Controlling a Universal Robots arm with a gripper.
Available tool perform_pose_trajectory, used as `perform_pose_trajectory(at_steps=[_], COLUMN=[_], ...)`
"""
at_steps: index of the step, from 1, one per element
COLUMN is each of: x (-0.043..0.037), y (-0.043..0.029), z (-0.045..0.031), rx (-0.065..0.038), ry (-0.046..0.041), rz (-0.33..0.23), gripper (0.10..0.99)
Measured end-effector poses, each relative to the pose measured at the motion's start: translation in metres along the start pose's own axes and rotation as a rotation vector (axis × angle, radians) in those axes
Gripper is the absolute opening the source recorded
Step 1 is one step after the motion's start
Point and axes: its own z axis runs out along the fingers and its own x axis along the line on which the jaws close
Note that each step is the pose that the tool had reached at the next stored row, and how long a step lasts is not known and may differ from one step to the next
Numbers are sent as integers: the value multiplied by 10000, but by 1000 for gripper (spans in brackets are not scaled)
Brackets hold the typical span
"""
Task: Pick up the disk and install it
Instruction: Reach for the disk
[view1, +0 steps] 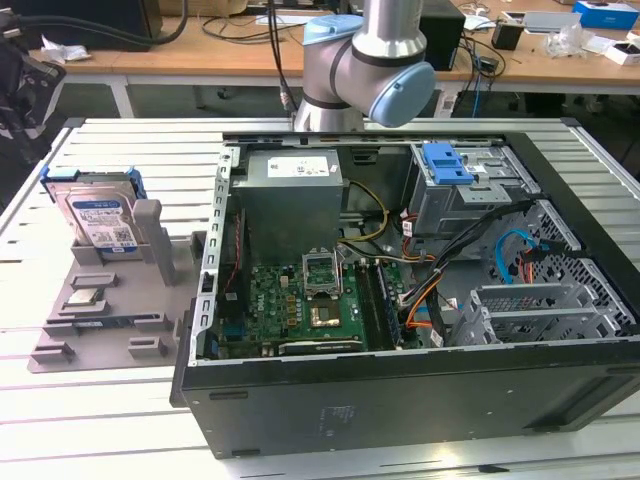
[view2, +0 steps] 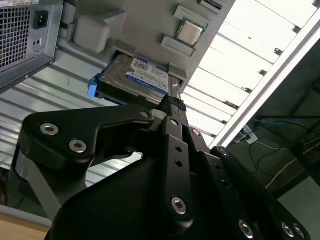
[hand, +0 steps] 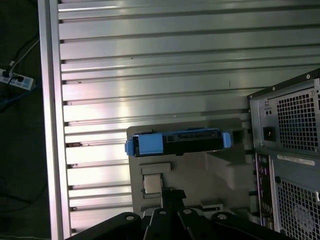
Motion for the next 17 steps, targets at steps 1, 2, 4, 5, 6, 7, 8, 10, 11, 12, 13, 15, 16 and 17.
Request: perform_pose_trajectory(at_steps=[1,2,4,5,6,7,8,10,11,12,13,15,16,17], x=[23,38,75,97,111,127,139,156,160,167,170,179,181,184], y=[-1,-1,-4,-6,-7,-8,-8,-10,-10,-11,-11,-12,-12,-12], z=[5,8,17,24,29,35,39,43,43,44,44,44,44,44], rx=[1,0,1,0,1,1,1,1,1,1,1,1,1,1], ry=[0,0,0,0,0,0,0,0,1,0,1,0,0,0], rz=[0,1,1,1,1,1,1,1,0,0,0,0,0,0], gripper=[102,102,102,102,102,102,102,102,102,102,102,102,102,102])
